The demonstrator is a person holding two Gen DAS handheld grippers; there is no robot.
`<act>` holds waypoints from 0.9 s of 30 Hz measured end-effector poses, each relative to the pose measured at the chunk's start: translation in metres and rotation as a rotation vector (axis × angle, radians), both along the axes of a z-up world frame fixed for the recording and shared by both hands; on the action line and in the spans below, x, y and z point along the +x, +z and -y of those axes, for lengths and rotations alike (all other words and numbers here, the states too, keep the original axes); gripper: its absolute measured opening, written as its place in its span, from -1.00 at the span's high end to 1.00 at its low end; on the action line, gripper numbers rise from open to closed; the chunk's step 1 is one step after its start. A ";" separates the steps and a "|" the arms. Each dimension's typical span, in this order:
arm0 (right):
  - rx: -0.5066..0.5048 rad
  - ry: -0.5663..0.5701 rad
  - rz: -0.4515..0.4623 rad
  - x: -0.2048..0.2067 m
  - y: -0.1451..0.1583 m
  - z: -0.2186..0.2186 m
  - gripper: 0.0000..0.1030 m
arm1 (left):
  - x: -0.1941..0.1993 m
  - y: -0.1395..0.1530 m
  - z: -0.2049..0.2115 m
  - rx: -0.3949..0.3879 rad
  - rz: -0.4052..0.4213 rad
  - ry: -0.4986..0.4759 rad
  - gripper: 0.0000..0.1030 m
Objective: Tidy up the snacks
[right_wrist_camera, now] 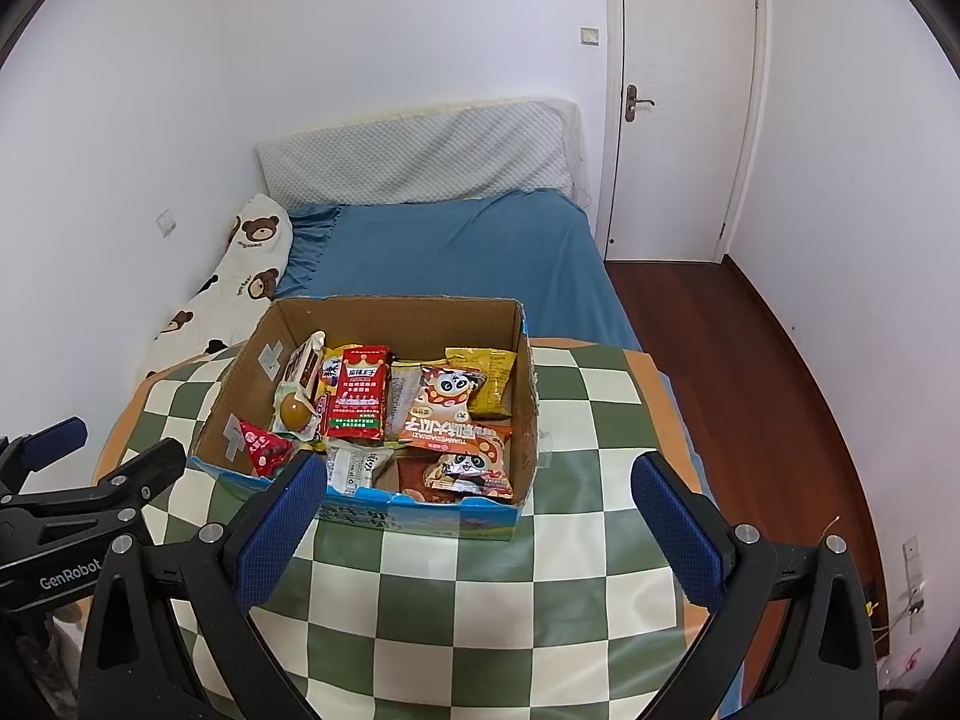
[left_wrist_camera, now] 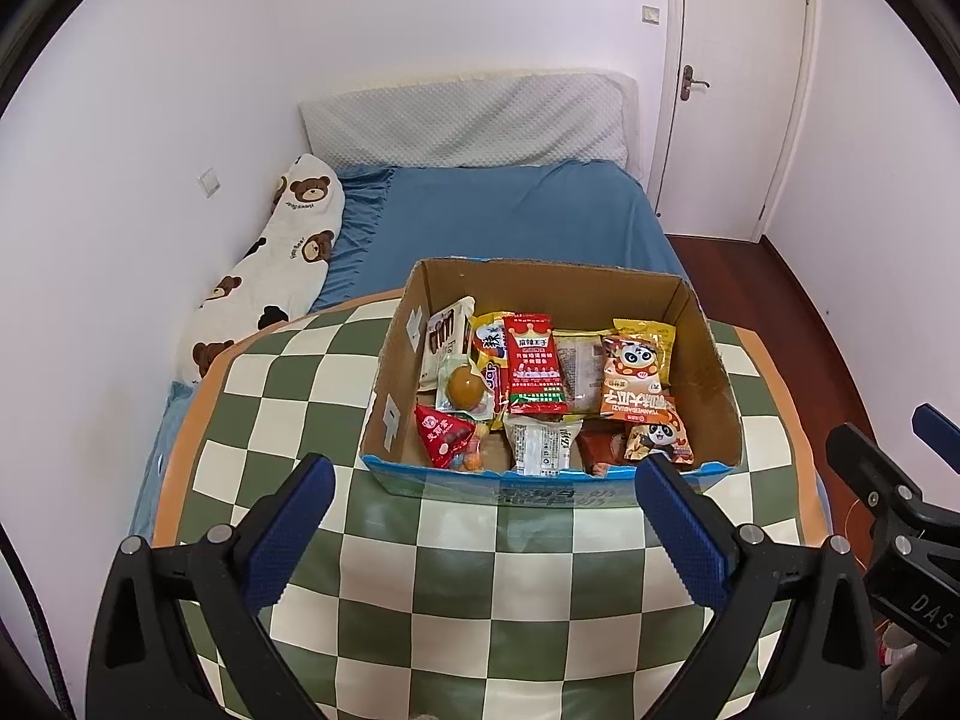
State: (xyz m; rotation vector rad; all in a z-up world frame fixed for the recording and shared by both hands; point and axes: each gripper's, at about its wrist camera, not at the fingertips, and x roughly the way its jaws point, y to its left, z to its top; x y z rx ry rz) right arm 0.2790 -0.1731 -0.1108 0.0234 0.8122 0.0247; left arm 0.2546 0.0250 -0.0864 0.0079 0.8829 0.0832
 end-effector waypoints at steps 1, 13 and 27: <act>0.000 0.001 0.000 -0.001 0.001 0.000 -1.00 | 0.000 0.000 0.000 -0.001 0.001 0.001 -0.99; -0.006 0.005 -0.002 -0.004 0.003 0.002 -1.00 | -0.002 0.004 0.001 -0.001 0.003 -0.003 -0.99; -0.003 0.011 0.011 -0.010 0.012 0.003 -1.00 | -0.004 0.007 0.001 -0.002 0.006 -0.001 -0.99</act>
